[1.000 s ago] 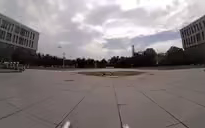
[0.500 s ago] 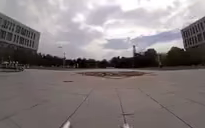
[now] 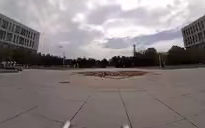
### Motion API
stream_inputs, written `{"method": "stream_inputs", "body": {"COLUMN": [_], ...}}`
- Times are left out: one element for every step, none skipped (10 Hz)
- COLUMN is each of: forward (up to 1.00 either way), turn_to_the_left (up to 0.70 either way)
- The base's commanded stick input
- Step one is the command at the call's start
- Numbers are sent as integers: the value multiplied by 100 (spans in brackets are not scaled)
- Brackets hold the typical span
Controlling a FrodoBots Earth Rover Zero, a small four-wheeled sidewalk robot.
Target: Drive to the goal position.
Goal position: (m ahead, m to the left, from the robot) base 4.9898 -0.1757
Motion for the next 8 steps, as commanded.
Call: {"method": "stream_inputs", "body": {"forward": [70, 70, 70, 70, 70, 70, 70, 70], "turn_to_the_left": [0, 0, 0, 0, 0, 0, 0, 0]}}
